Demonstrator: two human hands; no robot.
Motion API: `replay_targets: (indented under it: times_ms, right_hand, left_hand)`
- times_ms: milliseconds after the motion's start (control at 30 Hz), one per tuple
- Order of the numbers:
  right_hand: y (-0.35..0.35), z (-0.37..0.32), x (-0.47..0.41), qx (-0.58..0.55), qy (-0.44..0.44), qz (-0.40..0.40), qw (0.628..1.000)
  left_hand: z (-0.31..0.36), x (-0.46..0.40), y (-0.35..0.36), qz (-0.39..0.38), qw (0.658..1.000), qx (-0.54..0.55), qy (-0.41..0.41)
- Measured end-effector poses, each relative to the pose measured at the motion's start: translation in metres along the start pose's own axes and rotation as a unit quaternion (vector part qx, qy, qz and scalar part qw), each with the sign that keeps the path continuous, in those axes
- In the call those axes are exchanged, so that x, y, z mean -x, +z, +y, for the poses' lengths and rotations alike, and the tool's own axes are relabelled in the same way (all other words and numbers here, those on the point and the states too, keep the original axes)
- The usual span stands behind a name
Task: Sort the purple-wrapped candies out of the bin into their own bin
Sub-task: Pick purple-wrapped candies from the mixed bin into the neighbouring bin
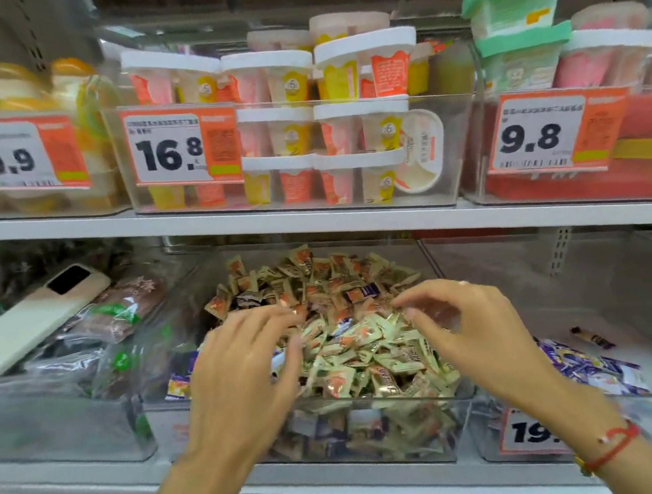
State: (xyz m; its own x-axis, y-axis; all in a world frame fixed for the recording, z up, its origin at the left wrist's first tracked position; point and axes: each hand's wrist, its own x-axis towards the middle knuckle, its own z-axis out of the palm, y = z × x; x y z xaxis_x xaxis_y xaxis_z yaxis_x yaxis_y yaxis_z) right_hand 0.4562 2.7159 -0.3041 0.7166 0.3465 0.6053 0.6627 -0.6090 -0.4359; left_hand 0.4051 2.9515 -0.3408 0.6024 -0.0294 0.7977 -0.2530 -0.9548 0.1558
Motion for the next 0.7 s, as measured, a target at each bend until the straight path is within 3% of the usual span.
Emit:
replay_targets:
  times_ms: [200, 400, 500, 600, 700]
  right_hand:
    - [0.099, -0.052, -0.069, 0.039, -0.096, -0.201, 0.974]
    - [0.182, -0.059, -0.129, 0.151, -0.150, -0.401, 0.891]
    - [0.195, -0.058, -0.133, 0.188, -0.185, -0.410, 0.873]
    - [0.190, -0.049, -0.129, 0.155, -0.172, -0.366, 0.901]
    - [0.167, -0.037, -0.122, 0.098, -0.100, -0.338, 0.931]
  left_hand:
    - [-0.090, 0.003, -0.018, -0.045, 0.978, -0.161, -0.126]
    - [-0.111, 0.013, -0.014, -0.051, 0.976, -0.129, -0.170]
    - [-0.108, 0.014, -0.015, -0.044, 0.976, -0.120, -0.176]
    - [-0.107, 0.015, -0.017, -0.051, 0.974, -0.110, -0.192]
    - [-0.105, 0.014, -0.017, -0.061, 0.971, -0.102, -0.207]
